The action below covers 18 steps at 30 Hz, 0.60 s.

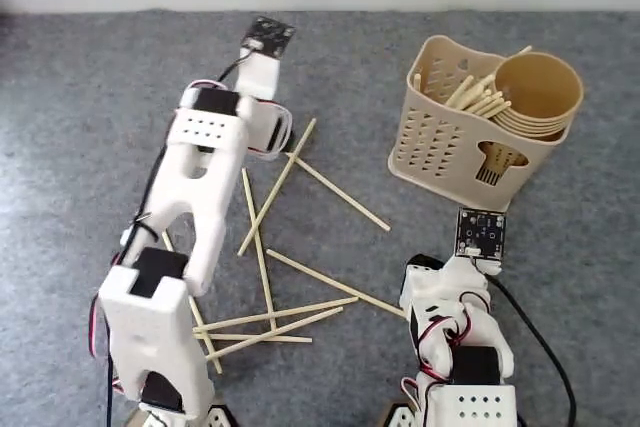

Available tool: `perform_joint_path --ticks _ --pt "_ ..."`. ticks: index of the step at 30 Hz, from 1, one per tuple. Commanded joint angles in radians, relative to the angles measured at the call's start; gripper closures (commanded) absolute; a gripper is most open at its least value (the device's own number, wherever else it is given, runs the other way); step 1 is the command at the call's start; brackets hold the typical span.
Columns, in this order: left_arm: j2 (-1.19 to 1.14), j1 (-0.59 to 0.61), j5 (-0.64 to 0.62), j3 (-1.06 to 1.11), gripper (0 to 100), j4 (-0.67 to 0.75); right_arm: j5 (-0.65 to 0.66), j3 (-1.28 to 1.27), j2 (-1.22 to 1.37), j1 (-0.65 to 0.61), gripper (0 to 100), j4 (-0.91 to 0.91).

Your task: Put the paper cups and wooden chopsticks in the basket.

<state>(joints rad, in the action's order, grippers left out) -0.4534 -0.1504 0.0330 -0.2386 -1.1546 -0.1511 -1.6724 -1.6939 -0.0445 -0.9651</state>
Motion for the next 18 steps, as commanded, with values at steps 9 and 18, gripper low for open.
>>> perform_joint_path --ticks 9,18 --pt "-0.296 -0.060 0.011 -0.328 77 -0.110 0.000 -0.014 -0.022 0.005 99.0 0.001" --pt "-0.477 -0.064 0.011 -0.607 85 -0.282 0.000 -0.014 -0.022 0.005 99.0 0.001"
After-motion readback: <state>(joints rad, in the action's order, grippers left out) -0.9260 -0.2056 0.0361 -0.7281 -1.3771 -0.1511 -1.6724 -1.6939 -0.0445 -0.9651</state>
